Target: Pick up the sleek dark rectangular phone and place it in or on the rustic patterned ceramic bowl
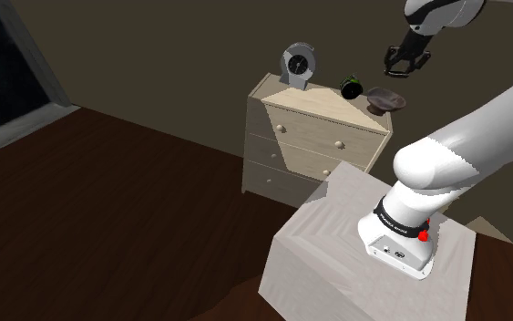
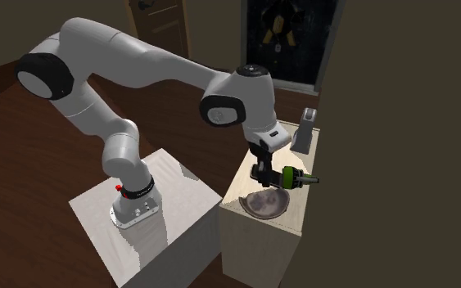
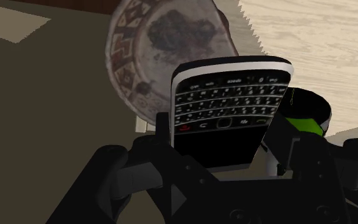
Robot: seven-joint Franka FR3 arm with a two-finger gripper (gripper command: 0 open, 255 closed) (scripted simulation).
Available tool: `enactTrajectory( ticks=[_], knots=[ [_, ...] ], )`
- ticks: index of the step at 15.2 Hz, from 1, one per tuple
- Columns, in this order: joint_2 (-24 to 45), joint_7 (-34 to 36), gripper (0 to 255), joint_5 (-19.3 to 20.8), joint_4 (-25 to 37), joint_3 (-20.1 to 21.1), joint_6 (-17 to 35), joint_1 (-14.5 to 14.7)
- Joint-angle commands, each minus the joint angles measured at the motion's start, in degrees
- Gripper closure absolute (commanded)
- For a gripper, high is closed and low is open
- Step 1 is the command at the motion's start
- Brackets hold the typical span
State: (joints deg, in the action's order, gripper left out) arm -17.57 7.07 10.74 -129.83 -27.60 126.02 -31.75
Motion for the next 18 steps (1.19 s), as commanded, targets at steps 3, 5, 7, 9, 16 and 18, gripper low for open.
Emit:
enactTrajectory(
  ticks=[3, 5, 7, 9, 16, 18],
  knots=[
    [1.12, -0.33, 255, -0.19, -1.98, -0.61, 3.10, 0.00],
    [1.71, -0.43, 255, -0.29, -3.05, -0.87, 4.72, 0.02],
    [2.36, -0.55, 255, -0.42, -4.07, -1.14, 6.37, 0.05],
    [3.08, -0.70, 255, -0.60, -5.05, -1.42, 8.02, 0.09],
    [3.60, -0.82, 255, -0.75, -5.68, -1.61, 9.15, 0.13],
    [3.60, -0.82, 255, -0.75, -5.68, -1.61, 9.15, 0.13]
  ],
)
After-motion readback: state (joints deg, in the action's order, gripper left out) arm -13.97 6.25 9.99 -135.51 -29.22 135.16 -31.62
